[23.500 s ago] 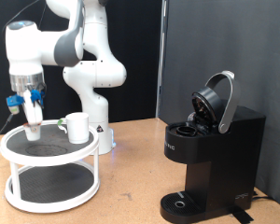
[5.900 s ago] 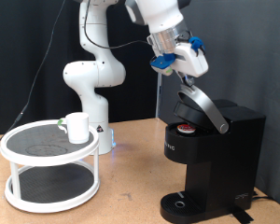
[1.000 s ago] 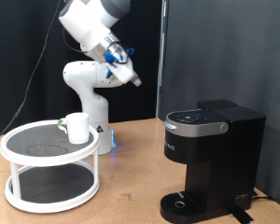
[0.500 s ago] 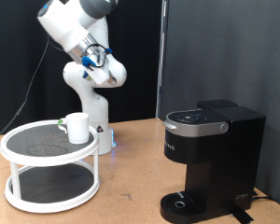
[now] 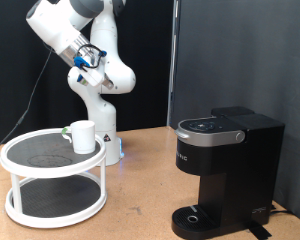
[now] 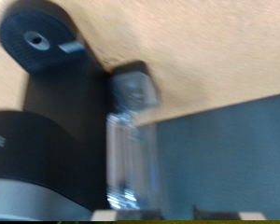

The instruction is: Make a cup of coffee with the keurig machine

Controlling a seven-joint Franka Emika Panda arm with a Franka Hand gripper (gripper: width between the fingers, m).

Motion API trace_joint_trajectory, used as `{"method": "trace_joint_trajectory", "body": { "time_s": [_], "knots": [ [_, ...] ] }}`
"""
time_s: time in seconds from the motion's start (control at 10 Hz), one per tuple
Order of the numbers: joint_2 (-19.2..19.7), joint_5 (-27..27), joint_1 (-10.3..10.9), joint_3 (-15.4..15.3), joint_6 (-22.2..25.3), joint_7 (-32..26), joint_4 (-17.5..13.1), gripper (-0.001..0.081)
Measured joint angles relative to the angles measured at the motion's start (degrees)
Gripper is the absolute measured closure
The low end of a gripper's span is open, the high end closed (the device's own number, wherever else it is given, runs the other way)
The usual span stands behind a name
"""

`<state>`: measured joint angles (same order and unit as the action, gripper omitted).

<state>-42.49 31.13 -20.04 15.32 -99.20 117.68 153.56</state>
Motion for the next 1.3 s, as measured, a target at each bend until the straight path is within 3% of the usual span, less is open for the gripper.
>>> {"method": "trace_joint_trajectory", "body": {
  "time_s": [0.3, 0.5, 1.0, 1.3],
  "knots": [
    [-0.41, -2.37, -4.95, 1.86, -1.44, 1.64, 0.66, 0.0806],
    [0.2, -6.06, -6.69, 4.8, 0.19, 0.05, -0.99, 0.0806],
    [3.77, -10.63, -7.5, 13.19, 4.93, -5.4, -7.61, 0.0806],
    [5.34, -11.69, -7.51, 14.93, 4.73, -6.52, -8.96, 0.0806]
  ]
}}
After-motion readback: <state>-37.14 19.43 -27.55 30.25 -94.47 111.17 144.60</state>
